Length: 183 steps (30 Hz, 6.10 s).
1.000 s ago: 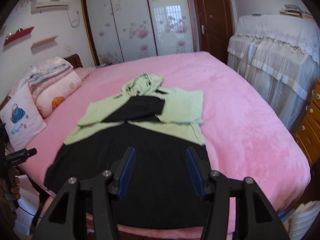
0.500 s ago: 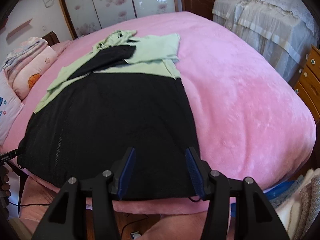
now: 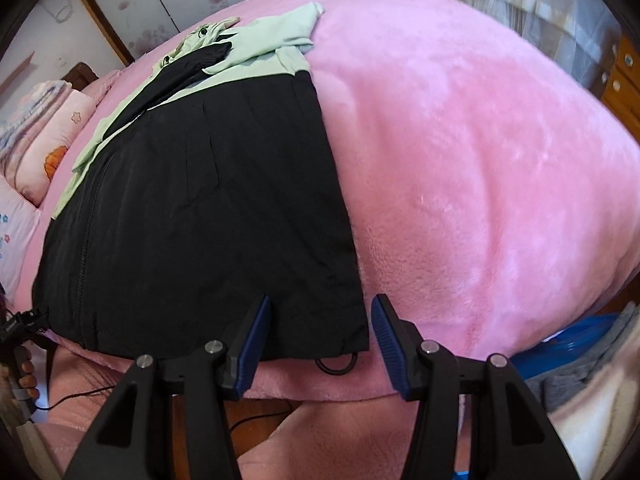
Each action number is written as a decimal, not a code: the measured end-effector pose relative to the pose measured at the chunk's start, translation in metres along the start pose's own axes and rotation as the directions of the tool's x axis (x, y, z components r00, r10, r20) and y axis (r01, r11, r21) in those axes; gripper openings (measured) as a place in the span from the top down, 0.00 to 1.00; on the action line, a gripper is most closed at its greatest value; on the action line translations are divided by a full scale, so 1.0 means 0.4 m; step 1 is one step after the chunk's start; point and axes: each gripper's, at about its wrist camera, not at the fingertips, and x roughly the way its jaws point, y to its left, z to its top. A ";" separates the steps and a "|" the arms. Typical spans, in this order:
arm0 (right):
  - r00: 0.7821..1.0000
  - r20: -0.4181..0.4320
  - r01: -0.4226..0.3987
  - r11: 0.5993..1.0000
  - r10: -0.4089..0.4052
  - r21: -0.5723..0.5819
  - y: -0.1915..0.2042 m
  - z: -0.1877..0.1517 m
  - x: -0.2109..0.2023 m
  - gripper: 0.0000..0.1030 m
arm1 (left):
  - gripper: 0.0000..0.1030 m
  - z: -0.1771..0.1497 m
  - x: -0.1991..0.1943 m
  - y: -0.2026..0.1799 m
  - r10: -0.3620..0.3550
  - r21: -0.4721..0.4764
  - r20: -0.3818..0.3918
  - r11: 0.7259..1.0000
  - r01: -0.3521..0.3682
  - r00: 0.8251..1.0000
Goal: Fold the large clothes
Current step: 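Move both open grippers to the black hem of the hoodie, then close both grippers on the black hem, then lift the hem with both grippers and fold it toward the green hood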
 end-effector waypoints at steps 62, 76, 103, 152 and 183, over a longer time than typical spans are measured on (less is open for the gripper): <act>0.957 0.236 -0.229 0.941 0.170 0.250 0.137 0.786 0.146 0.54 | 0.41 0.850 0.153 -0.182 -0.029 -0.324 0.187 0.942 0.089 0.982; 0.982 0.175 -0.059 0.997 0.067 -0.050 0.145 0.819 0.216 0.46 | 0.32 0.866 0.238 -0.185 0.003 -0.008 0.081 1.000 -0.002 0.997; 0.997 0.070 0.064 0.954 -0.045 -0.292 0.194 0.806 0.326 0.82 | 0.91 0.832 0.311 -0.231 0.298 0.235 0.086 0.921 -0.310 0.951; 0.927 0.344 0.231 0.951 -0.150 -0.207 0.258 0.834 0.244 0.87 | 0.94 0.908 0.376 -0.311 0.322 0.320 0.117 0.883 -0.343 0.939; 0.871 0.451 0.277 0.952 -0.193 -0.128 0.311 1.034 0.289 0.87 | 0.96 1.079 0.300 -0.463 0.488 0.199 0.486 0.746 -0.635 0.725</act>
